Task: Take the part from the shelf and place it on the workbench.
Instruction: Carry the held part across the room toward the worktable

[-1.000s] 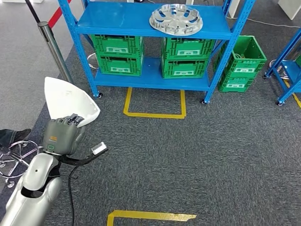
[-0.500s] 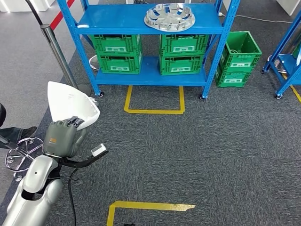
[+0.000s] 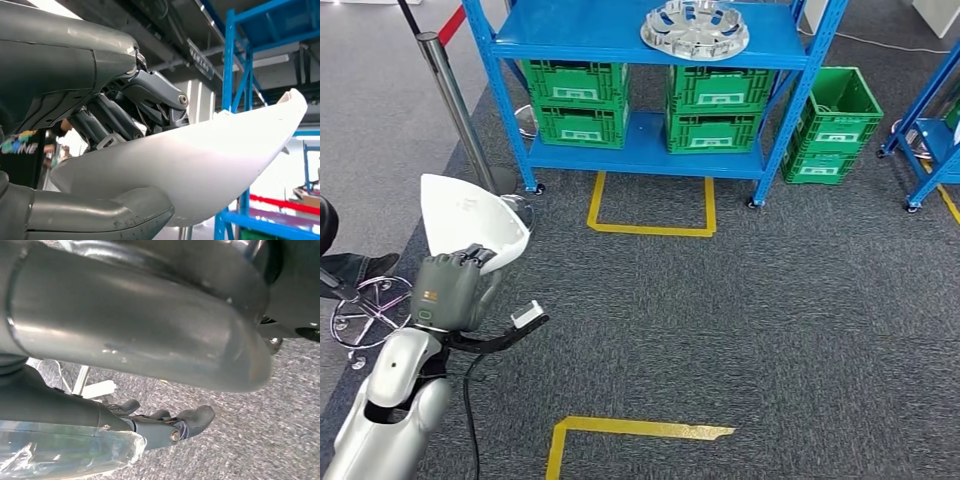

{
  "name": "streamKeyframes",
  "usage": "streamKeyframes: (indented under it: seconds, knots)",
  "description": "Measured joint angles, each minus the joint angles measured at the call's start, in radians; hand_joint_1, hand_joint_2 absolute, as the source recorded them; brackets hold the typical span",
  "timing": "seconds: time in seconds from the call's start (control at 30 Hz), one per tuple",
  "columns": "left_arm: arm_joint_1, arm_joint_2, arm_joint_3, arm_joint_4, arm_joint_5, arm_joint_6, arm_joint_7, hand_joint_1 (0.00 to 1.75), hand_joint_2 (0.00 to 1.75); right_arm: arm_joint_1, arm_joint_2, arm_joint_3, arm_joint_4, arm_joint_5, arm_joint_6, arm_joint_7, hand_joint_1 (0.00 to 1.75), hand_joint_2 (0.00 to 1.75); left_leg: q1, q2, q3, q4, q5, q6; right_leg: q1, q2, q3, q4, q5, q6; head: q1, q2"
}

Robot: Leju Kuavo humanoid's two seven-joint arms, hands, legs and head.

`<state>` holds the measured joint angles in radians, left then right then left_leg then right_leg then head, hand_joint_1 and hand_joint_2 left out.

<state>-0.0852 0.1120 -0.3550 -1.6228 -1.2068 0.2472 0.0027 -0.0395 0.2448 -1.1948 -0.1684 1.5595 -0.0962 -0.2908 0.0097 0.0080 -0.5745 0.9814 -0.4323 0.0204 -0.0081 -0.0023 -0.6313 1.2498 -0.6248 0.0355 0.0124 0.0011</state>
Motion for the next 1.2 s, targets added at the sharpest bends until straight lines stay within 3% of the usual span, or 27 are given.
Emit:
streamKeyframes:
  seconds: [0.1,0.17,0.27,0.3,0.63,0.93,1.2]
  knots:
    - [0.004,-0.009,0.005,-0.001,0.023,-0.007,-0.003,1.75,1.75,-0.001,0.0,0.001,-0.001,0.0,-0.001,0.001,0.0,0.0,-0.001,-0.001,-0.003,0.007,0.002,-0.01,-0.006,0.0,0.086,-0.189,0.096,0.001,0.0,0.0]
    - [0.004,-0.012,0.01,-0.004,0.031,-0.012,-0.003,1.75,1.75,-0.003,0.0,0.001,-0.001,0.0,0.0,0.001,0.0,0.0,-0.005,-0.002,-0.012,0.014,0.004,-0.014,-0.007,0.002,0.113,-0.253,0.11,-0.004,-0.001,0.0]
    - [0.005,-0.014,0.017,-0.008,0.036,-0.015,-0.004,1.75,1.75,0.0,0.0,0.002,-0.002,0.0,-0.001,0.002,0.0,0.0,-0.008,-0.002,-0.022,0.016,0.013,0.008,-0.004,0.003,0.109,-0.257,0.117,-0.013,-0.003,0.0]
    - [0.005,-0.015,0.019,-0.008,0.037,-0.015,-0.004,1.75,1.75,0.001,0.0,0.003,-0.002,0.0,-0.001,0.002,0.0,0.0,-0.007,-0.002,-0.023,0.014,0.017,0.011,-0.002,0.003,0.108,-0.256,0.119,-0.016,-0.003,0.0]
    - [0.006,-0.016,0.024,-0.008,0.037,-0.015,-0.004,1.75,1.75,0.0,0.0,0.01,-0.002,0.0,-0.001,0.002,0.0,0.0,0.001,-0.003,-0.028,0.001,0.033,-0.031,0.006,0.001,0.097,-0.254,0.125,-0.026,-0.002,0.0]
    - [0.005,-0.016,0.026,-0.008,0.034,-0.016,-0.004,1.75,1.75,0.0,0.0,0.018,-0.002,0.0,-0.001,0.004,0.0,0.0,-0.001,-0.003,-0.035,0.004,0.033,-0.031,0.003,0.001,0.092,-0.254,0.129,-0.024,-0.002,0.0]
    - [0.005,-0.013,0.037,-0.008,0.022,-0.021,0.001,1.75,1.75,-0.001,0.002,0.026,-0.002,0.0,-0.001,0.004,0.0,0.0,-0.009,-0.003,-0.043,0.013,0.026,-0.013,-0.005,0.0,0.091,-0.258,0.131,-0.009,-0.003,0.0]
